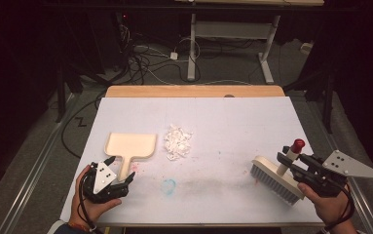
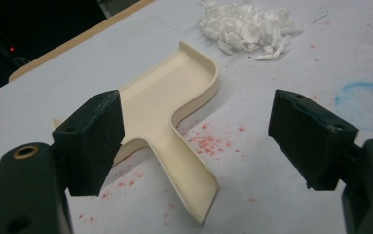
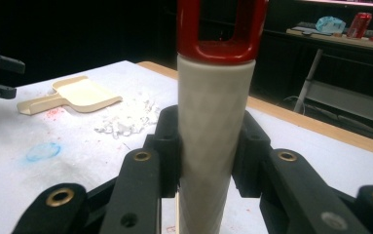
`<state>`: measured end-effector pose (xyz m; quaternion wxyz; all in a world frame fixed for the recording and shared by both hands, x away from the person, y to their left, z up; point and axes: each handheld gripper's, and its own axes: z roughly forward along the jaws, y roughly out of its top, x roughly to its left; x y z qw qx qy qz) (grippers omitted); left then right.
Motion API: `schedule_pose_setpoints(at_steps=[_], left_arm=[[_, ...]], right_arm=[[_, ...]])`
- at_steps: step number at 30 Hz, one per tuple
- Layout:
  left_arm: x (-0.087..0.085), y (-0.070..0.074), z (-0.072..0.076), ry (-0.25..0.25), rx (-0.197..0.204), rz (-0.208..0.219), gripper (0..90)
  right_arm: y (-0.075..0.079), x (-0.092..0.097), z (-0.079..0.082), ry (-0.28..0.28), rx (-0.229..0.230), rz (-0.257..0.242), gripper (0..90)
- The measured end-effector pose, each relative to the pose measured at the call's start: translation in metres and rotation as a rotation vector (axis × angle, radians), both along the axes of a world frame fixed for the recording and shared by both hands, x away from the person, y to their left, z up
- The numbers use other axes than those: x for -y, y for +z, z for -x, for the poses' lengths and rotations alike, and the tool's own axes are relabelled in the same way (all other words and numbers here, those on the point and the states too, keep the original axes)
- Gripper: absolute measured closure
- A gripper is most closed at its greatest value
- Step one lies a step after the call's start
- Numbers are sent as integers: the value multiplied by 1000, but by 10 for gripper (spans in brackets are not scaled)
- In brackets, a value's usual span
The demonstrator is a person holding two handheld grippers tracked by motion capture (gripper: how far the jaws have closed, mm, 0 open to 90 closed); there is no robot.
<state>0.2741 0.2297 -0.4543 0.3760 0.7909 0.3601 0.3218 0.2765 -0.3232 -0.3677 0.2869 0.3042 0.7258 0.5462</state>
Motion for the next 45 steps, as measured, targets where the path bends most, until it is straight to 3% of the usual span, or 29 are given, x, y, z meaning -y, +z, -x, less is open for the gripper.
schedule_pose_setpoints(at_steps=[11,16,18,20,21,23,24,25,26,30,33,35,42,45], left_arm=[[-8,0,7,25,-13,48,198],[-13,-4,10,52,-53,47,198],[-15,-5,9,92,-96,36,198],[-19,-8,6,173,-174,12,209],[-22,-8,4,209,-229,21,212],[-28,-7,3,246,-303,89,212],[-28,-7,3,246,-303,89,212],[-28,-8,1,257,-327,107,212],[-25,-12,-3,263,-379,122,212],[-20,-17,-17,275,-409,124,223],[-14,-19,-37,282,-409,138,225],[-9,-24,-54,301,-437,134,264],[1,-23,-66,316,-455,151,273],[6,-16,-61,316,-424,141,262]], right_arm=[[6,0,-1,-20,16,-5,703],[6,-2,-6,-10,16,-11,703],[6,-3,-8,-4,15,-13,703],[6,-4,-10,6,15,-9,703],[6,-5,-10,8,17,-9,703],[5,-7,-14,14,8,-1,703],[4,-8,-16,16,8,0,703],[4,-8,-16,16,8,0,703],[3,-9,-17,13,-4,6,703],[2,-12,-19,20,-7,11,703],[0,-13,-21,22,-9,15,703],[-1,-15,-21,24,-14,19,703],[-3,-16,-21,22,-22,24,703],[-3,-15,-20,18,-27,25,703]])
